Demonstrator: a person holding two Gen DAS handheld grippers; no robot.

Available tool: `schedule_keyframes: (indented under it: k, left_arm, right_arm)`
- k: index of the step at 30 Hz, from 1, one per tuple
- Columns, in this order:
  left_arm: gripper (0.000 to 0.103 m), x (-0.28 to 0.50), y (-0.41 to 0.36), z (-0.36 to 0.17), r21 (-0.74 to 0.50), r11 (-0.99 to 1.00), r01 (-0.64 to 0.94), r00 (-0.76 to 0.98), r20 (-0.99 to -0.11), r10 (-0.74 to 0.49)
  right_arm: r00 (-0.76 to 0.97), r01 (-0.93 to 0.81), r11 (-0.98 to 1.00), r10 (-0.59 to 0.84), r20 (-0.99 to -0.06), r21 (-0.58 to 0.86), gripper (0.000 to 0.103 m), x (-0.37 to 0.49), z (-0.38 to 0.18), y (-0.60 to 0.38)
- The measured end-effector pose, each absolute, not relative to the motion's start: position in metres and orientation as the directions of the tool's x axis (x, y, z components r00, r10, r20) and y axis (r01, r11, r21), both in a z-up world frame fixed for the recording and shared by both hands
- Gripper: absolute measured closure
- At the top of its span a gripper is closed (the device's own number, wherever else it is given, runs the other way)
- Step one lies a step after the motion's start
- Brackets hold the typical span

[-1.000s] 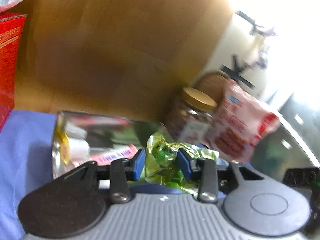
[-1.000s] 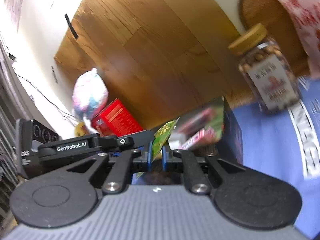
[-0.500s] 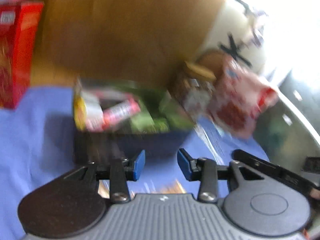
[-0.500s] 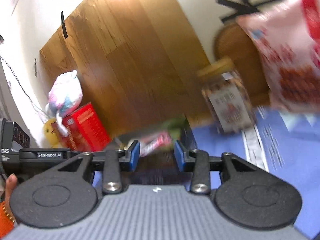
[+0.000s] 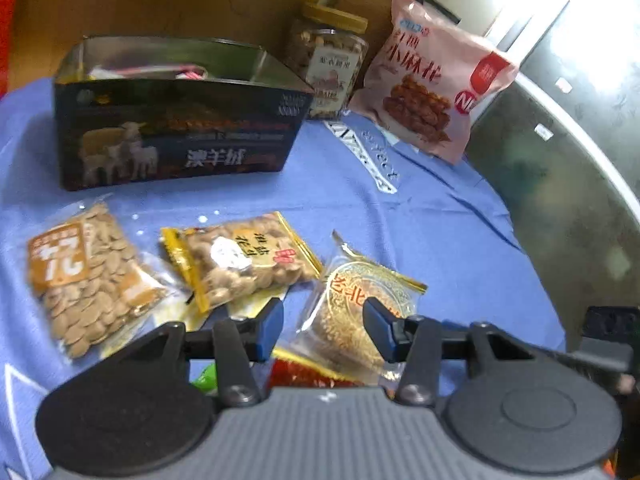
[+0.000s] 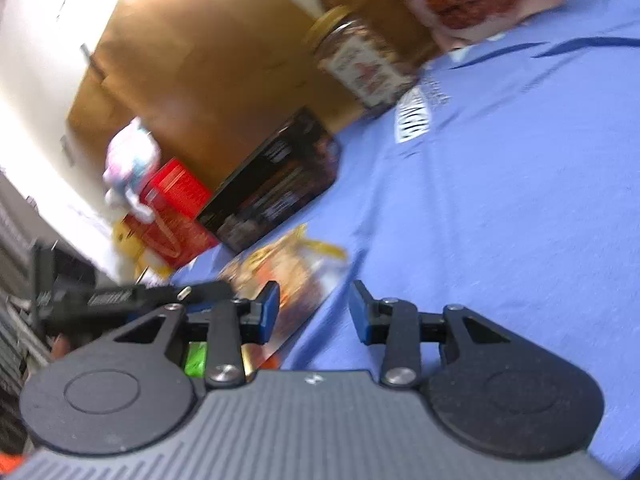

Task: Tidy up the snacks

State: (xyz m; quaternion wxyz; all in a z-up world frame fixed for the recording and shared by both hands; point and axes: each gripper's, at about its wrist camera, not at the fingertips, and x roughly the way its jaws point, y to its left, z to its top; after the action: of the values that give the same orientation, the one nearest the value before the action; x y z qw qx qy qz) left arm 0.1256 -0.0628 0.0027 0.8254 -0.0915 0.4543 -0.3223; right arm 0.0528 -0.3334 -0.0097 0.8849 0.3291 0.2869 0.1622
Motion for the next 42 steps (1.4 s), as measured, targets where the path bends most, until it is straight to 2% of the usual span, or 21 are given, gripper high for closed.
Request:
schedule_keyframes:
  k: [4, 7, 8, 11, 14, 18, 22, 27, 33, 35, 38, 42]
  left_arm:
    - [0.059, 0.12, -0.076, -0.004, -0.459, 0.757, 0.465, 0.335, -0.701, -0.63]
    - [0.057, 0.111, -0.084, -0.005, -0.443, 0.758, 0.479, 0.329, -0.71, -0.623]
    - [0.056, 0.109, -0.086, -0.003, -0.426, 0.764, 0.485, 0.337, -0.715, -0.613]
    - [0.056, 0.109, -0.087, 0.0, -0.429, 0.762, 0.485, 0.336, -0.713, -0.615]
    - [0.063, 0.113, -0.087, -0.001, -0.428, 0.771, 0.472, 0.34, -0.718, -0.607]
    - [0.062, 0.117, -0.083, 0.014, -0.429, 0.771, 0.471, 0.385, -0.686, -0.617]
    - [0.063, 0.133, -0.064, 0.055, -0.425, 0.77, 0.476, 0.481, -0.607, -0.633]
    - [0.062, 0.182, -0.049, 0.088, -0.392, 0.813, 0.429, 0.588, -0.562, -0.582]
    - [0.063, 0.256, -0.047, 0.064, -0.435, 0.846, 0.309, 0.606, -0.595, -0.528]
    - [0.058, 0.267, -0.048, 0.052, -0.446, 0.851, 0.278, 0.608, -0.604, -0.515]
    - [0.058, 0.266, -0.048, 0.048, -0.452, 0.847, 0.281, 0.611, -0.596, -0.521]
    - [0.058, 0.234, -0.038, 0.059, -0.439, 0.837, 0.327, 0.627, -0.562, -0.54]
  right_arm:
    - [0.76, -0.203, 0.819, 0.477, -0.441, 0.536, 0.061, 0.052, 0.001, -0.299]
    - [0.744, -0.254, 0.87, 0.454, -0.489, 0.422, 0.058, 0.057, 0.003, -0.273]
    - [0.745, -0.252, 0.882, 0.44, -0.502, 0.399, 0.053, 0.059, 0.001, -0.27]
    - [0.75, -0.258, 0.898, 0.419, -0.511, 0.357, 0.05, 0.063, 0.0, -0.264]
    - [0.754, -0.261, 0.904, 0.41, -0.514, 0.338, 0.047, 0.063, -0.001, -0.264]
    - [0.793, -0.234, 0.937, 0.338, -0.507, 0.259, 0.056, 0.066, 0.004, -0.26]
    - [0.834, -0.267, 0.928, 0.358, -0.421, 0.261, 0.056, 0.083, 0.033, -0.261]
    - [0.853, -0.346, 0.92, 0.39, -0.347, 0.185, 0.056, 0.139, 0.071, -0.25]
    - [0.822, -0.347, 0.91, 0.412, -0.394, 0.228, 0.054, 0.235, 0.071, -0.247]
    - [0.82, -0.321, 0.921, 0.386, -0.422, 0.219, 0.054, 0.252, 0.063, -0.243]
    - [0.84, -0.259, 0.951, 0.309, -0.447, 0.17, 0.053, 0.259, 0.056, -0.238]
    - [0.871, -0.229, 0.952, 0.294, -0.395, 0.202, 0.053, 0.228, 0.059, -0.248]
